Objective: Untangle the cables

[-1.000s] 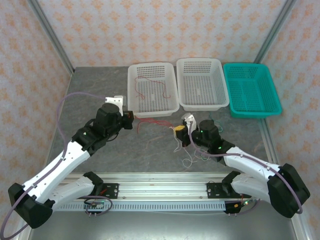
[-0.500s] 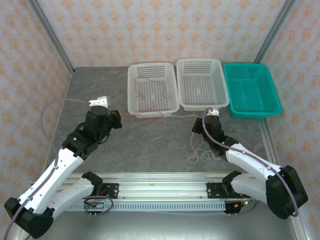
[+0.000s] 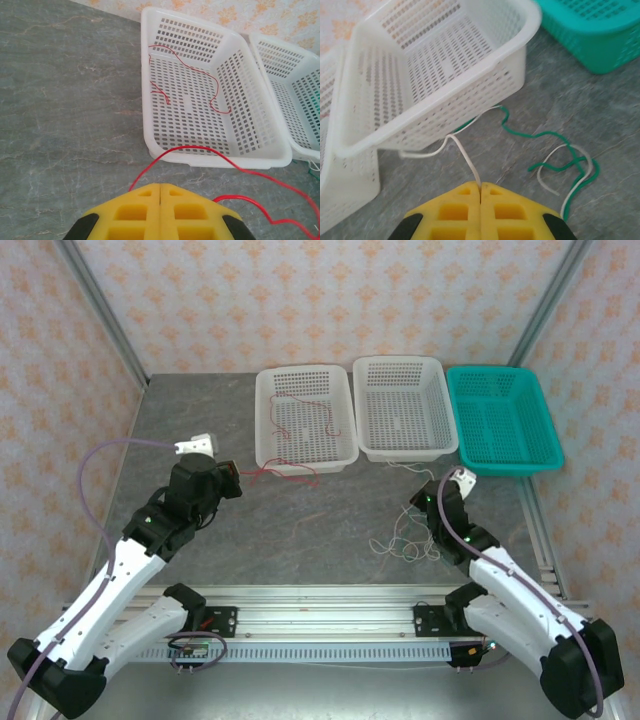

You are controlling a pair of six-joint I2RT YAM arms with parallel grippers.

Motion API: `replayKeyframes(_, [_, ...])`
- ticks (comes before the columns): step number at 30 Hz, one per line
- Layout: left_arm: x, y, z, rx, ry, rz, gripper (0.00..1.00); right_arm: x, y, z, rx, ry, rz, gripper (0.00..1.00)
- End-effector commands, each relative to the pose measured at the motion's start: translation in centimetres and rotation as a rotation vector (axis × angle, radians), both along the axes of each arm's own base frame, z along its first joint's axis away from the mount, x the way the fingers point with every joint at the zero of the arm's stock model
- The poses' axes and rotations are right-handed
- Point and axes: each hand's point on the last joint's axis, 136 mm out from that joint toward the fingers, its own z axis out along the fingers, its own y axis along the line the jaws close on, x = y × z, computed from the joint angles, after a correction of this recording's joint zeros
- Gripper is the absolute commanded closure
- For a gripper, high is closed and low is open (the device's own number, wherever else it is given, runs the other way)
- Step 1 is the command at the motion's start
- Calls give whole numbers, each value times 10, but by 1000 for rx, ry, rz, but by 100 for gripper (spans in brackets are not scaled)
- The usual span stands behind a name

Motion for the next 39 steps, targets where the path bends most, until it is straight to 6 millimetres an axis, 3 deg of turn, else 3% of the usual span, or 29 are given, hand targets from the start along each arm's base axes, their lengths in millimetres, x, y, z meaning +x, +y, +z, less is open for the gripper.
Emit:
replayKeyframes(1, [5, -15, 18, -75, -66, -67, 100, -1, 22, -29, 33, 103, 104, 100])
replayKeyframes(3, [9, -34, 34, -138, -123, -154, 100, -5, 19, -51, 26, 178, 73, 96])
replayKeyframes(6, [13, -59, 62, -218, -201, -267, 100, -9, 7, -60, -27, 248, 17, 53])
replayKeyframes(7, [15, -65, 68, -231, -213, -293, 100, -10, 3, -55, -44, 250, 0, 45])
replayKeyframes(10, [19, -85, 83, -234, -242, -380, 100, -7, -5, -11, -71, 171, -23, 30])
replayKeyframes(14, [19, -118, 88, -134, -258, -496, 100, -1, 15, 73, 18, -17, 99, 7])
replayKeyframes(16, [22, -132, 91, -97, -270, -527, 100, 2, 34, 103, 40, -26, 208, 5])
replayKeyframes(19, [37, -153, 108, -97, -341, -551, 100, 5, 44, 134, 35, -8, 259, 5])
replayKeyframes(23, [83, -183, 129, -90, -437, -529, 100, 1, 11, 164, 56, -102, 70, 5])
replayKeyframes(27, [147, -210, 121, 3, -439, -467, 100, -29, -38, 182, 64, -203, -147, 6])
replayKeyframes(30, [186, -242, 109, 34, -427, -501, 100, -48, -52, 189, 64, -244, -173, 8])
replayKeyframes(33, [208, -261, 104, 0, -459, -513, 100, -60, -61, 189, 26, -233, -186, 8])
replayKeyframes(35, [214, -255, 110, 0, -487, -477, 100, -63, -63, 186, 10, -217, -181, 8])
replayKeyframes(39, [225, -210, 135, -20, -523, -365, 100, -60, -54, 175, 12, -189, -135, 8])
